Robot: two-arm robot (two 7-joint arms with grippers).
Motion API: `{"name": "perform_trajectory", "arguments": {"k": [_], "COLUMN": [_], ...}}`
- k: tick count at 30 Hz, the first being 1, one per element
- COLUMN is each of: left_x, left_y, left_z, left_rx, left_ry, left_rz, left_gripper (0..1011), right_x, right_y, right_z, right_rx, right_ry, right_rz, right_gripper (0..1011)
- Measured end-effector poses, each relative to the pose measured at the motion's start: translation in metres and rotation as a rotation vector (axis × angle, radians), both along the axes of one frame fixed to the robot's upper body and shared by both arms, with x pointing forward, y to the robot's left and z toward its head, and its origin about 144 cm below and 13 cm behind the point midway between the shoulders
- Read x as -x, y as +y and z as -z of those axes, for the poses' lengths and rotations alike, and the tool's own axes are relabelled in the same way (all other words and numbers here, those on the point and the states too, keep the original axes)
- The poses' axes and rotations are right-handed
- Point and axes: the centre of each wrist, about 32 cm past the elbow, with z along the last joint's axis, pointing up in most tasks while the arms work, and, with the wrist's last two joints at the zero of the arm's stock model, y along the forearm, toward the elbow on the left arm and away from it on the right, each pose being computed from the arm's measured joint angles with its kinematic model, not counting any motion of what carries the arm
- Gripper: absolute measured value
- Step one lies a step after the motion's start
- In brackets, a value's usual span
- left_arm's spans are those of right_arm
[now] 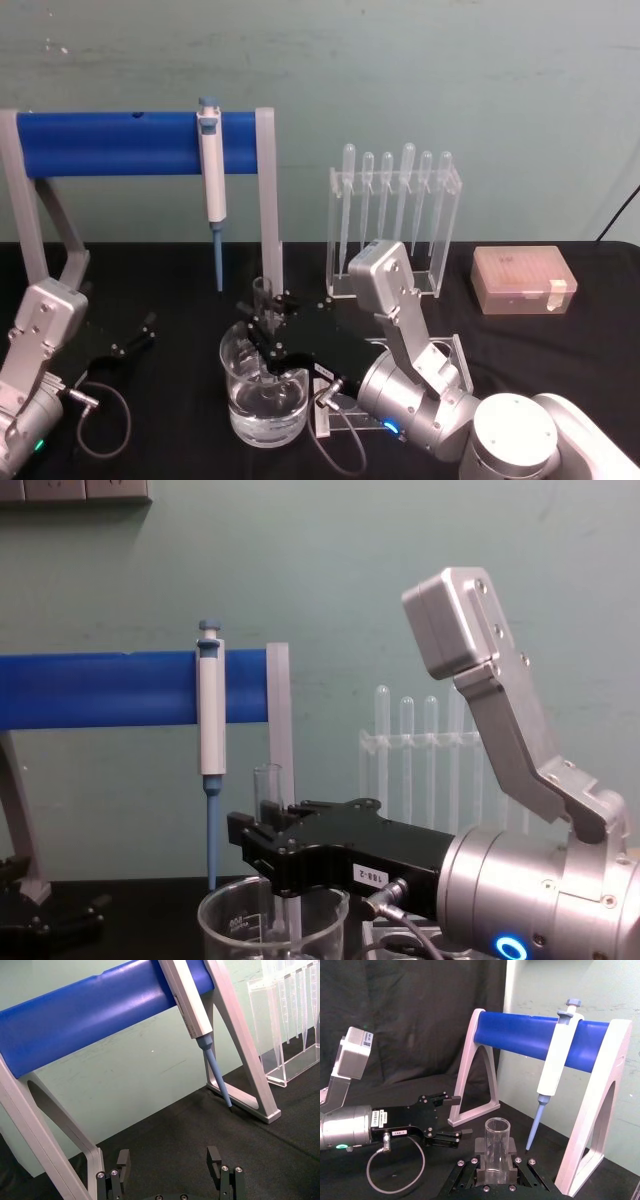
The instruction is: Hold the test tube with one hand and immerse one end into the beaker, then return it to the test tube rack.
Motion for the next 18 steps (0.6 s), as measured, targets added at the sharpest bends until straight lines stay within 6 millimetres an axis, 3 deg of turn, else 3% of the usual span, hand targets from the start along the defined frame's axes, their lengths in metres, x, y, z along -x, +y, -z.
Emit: {"name": "perform_trajectory", "arguments": {"k": [18], "left_x": [0.0000], "left_y": [0.0000], "left_z": [0.0000], "left_rx": [0.000], "left_ry": [0.000], "left_rz": [0.000], "left_gripper": [1000], "right_x": [-0.0002], "right_y": [0.0003], "right_z": [-0.0003], "right_rx": [0.001], "right_ry": [-0.001], "right_rz": [-0.002], "right_gripper": [231]}}
